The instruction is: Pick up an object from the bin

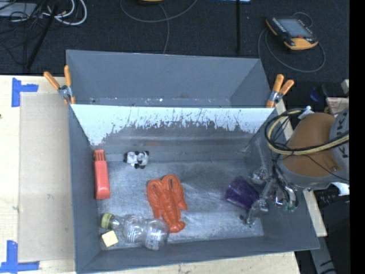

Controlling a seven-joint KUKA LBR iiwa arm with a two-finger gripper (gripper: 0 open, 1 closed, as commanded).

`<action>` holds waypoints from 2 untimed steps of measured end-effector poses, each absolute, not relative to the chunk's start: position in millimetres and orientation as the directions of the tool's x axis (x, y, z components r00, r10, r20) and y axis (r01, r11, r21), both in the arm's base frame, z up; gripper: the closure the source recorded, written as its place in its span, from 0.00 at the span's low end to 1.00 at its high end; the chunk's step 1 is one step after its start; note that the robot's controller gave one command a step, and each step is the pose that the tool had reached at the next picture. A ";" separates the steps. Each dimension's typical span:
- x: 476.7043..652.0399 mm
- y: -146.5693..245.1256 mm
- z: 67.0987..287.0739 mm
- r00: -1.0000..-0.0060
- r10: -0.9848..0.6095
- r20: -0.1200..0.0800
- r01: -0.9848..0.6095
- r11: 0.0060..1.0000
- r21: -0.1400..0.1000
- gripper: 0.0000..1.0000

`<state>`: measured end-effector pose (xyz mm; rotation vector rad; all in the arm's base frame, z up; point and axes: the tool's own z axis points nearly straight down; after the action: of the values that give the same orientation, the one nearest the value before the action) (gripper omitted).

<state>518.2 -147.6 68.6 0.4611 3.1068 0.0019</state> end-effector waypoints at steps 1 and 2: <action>521.4 -144.7 72.5 -0.931 0.366 -0.005 0.366 0.931 -0.002 1.00; 521.4 -144.7 72.6 -0.931 0.365 -0.005 0.365 0.931 -0.002 1.00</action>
Offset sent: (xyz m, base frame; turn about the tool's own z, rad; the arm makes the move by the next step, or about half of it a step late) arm 0.0000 0.0000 0.0000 0.0000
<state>521.4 -144.7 72.6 0.5833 3.0824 -0.0042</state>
